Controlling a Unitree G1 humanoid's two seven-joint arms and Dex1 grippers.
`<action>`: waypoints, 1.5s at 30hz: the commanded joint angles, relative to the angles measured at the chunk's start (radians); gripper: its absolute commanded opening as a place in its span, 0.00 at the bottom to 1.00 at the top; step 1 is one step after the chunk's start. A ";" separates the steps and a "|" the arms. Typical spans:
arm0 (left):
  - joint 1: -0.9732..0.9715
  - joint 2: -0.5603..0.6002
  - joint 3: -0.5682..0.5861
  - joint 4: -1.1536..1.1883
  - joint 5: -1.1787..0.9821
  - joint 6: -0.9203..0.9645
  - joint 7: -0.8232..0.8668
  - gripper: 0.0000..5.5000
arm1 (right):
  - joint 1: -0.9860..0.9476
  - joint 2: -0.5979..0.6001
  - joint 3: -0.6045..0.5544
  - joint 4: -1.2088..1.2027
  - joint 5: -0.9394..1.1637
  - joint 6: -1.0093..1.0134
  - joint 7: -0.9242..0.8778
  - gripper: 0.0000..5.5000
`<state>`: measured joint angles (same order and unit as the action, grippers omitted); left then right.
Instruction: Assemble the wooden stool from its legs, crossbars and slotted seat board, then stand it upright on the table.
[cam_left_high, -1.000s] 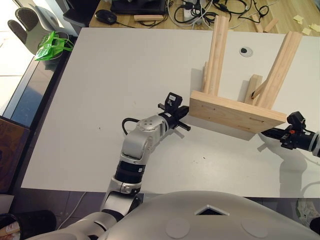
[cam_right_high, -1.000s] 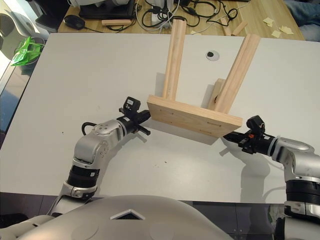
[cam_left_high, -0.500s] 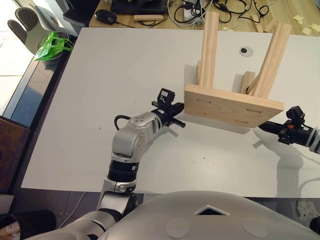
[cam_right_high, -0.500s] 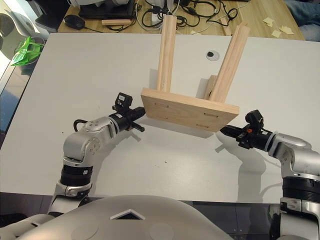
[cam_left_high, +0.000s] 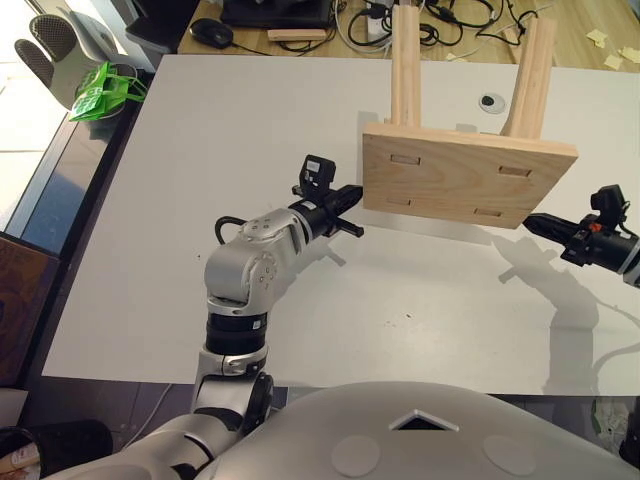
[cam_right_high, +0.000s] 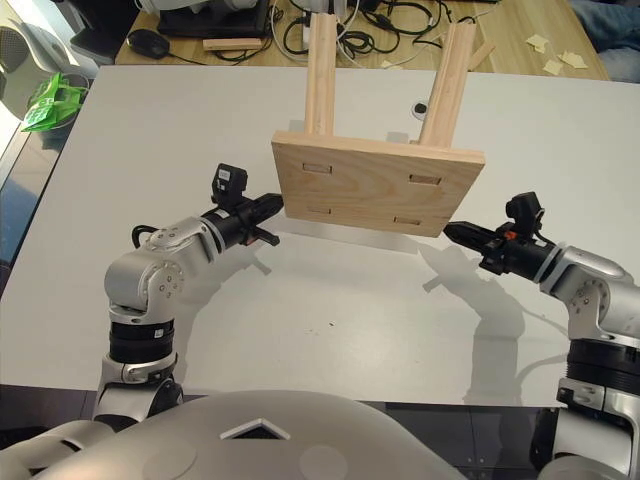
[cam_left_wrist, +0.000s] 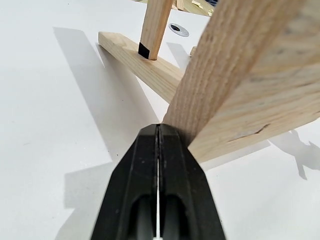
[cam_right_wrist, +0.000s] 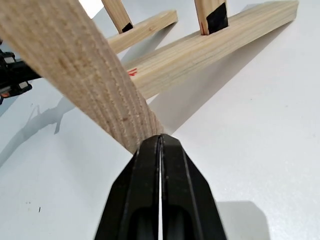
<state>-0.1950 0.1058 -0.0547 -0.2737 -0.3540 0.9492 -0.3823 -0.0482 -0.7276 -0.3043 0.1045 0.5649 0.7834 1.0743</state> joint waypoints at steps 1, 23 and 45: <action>-0.049 -0.046 -0.023 -0.029 -0.080 0.016 -0.036 0.00 | -0.064 0.026 0.002 -0.060 0.072 0.024 0.003 0.00; -0.114 -0.054 0.070 -0.058 -0.202 0.037 -0.044 0.00 | -0.136 0.079 -0.044 -0.169 0.173 0.119 -0.089 0.00; -0.141 -0.067 0.122 -0.065 -0.289 0.010 -0.035 0.00 | -0.198 0.117 -0.073 -0.177 0.235 0.147 -0.139 0.00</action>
<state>-0.2837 0.1011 0.1222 -0.3031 -0.5431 0.9400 -0.3753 -0.1807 -0.6470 -0.4162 -0.0059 0.7185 0.9154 0.9038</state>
